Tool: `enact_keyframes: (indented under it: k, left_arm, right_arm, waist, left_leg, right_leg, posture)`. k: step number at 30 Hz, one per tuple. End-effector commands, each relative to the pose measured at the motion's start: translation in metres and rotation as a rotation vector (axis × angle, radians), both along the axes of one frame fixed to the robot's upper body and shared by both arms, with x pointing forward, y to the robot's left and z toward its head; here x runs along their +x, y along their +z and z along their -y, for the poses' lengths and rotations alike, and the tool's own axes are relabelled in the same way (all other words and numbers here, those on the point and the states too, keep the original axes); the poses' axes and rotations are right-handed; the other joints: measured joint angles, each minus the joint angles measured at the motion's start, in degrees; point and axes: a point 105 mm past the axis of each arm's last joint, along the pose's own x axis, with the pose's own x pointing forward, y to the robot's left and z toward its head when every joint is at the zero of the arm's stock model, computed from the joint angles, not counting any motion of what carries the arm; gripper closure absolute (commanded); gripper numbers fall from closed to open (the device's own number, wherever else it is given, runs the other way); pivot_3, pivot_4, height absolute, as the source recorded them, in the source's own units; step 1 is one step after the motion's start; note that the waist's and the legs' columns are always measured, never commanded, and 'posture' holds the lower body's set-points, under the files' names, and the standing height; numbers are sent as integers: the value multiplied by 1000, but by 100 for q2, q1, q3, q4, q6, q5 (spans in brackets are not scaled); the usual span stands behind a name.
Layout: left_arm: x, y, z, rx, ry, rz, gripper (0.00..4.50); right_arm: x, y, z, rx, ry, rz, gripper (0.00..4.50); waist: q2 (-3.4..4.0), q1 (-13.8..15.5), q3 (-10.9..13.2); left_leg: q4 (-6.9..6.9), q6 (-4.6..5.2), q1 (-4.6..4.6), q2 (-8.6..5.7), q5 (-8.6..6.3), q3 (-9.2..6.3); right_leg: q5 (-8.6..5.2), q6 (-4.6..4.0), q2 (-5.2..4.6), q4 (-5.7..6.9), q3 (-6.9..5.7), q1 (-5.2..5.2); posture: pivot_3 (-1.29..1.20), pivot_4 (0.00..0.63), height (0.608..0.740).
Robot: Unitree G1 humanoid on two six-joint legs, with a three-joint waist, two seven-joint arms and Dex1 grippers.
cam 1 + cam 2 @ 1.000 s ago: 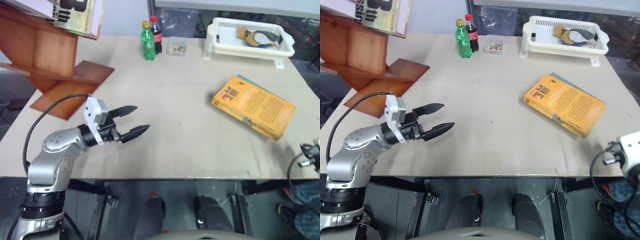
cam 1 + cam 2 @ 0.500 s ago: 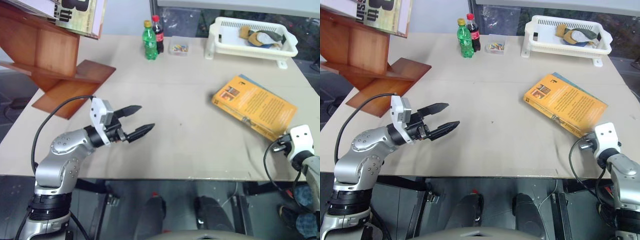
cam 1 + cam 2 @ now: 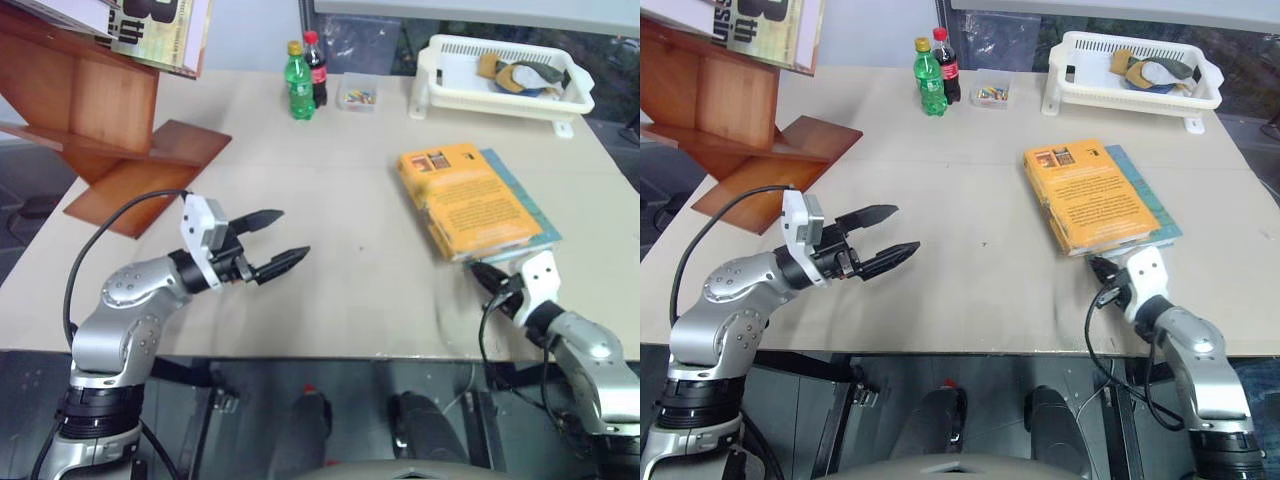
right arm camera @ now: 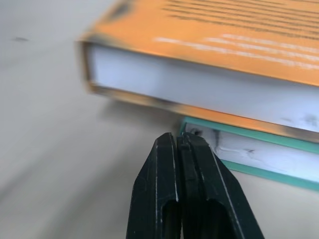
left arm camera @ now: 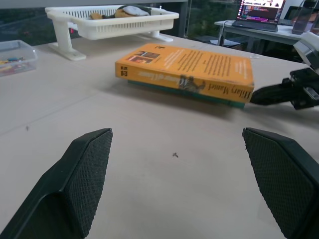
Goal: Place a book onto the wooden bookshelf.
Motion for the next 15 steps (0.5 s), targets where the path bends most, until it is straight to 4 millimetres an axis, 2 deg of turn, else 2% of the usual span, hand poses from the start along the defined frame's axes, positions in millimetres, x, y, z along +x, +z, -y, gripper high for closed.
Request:
enact_keyframes:
  k: [1, 4, 8, 12, 14, 15]
  left_arm:
    - [-1, 8, 3, -8, -16, 12, 0]
    - [-1, 6, 6, -11, -17, -3, 0]
    - [0, 4, 10, -23, -21, -11, 0]
    - [2, 3, 12, -35, -17, -18, 0]
    - [2, 2, 13, -35, -17, -21, 0]
    - [3, 2, 14, -37, -17, -22, 0]
  right_arm:
    - [-4, 11, -11, 11, 33, 39, 4358]
    - [-6, 13, -8, -6, -2, 53, 4358]
    - [-19, 27, 10, -53, -55, 82, 4358]
    - [-26, 50, 41, -110, -178, 111, 4358]
    - [-23, 70, 50, -44, -231, 109, 4358]
    - [-15, 81, 59, -37, -277, 80, 4358]
  waist:
    - [0, 1, 0]
    - [0, 10, 0]
    - [1, 24, 1]
    - [0, 18, 0]
    - [0, -6, 0]
    - [0, -15, 0]
  left_leg:
    - [0, 0, 0, 0, 0, 1]
    - [0, 0, -1, 0, 0, 0]
    - [0, 0, -4, -1, 0, -2]
    - [2, 0, -5, -2, 0, -1]
    - [3, 0, -2, -1, 0, 0]
    - [3, 0, 1, 3, 0, 1]
  right_leg:
    - [0, 0, 0, 0, 0, 0]
    - [0, 0, 0, -1, -1, 0]
    - [0, 0, -1, -1, -2, -1]
    - [-2, 5, -1, -2, 0, 0]
    - [-10, 17, 0, -1, 1, 0]
    - [-10, 16, 2, 4, 2, 0]
  posture:
    - [0, 150, 740]
    - [0, 150, 740]
    - [0, 150, 740]
    - [0, 150, 740]
    - [0, 150, 740]
    - [0, 150, 740]
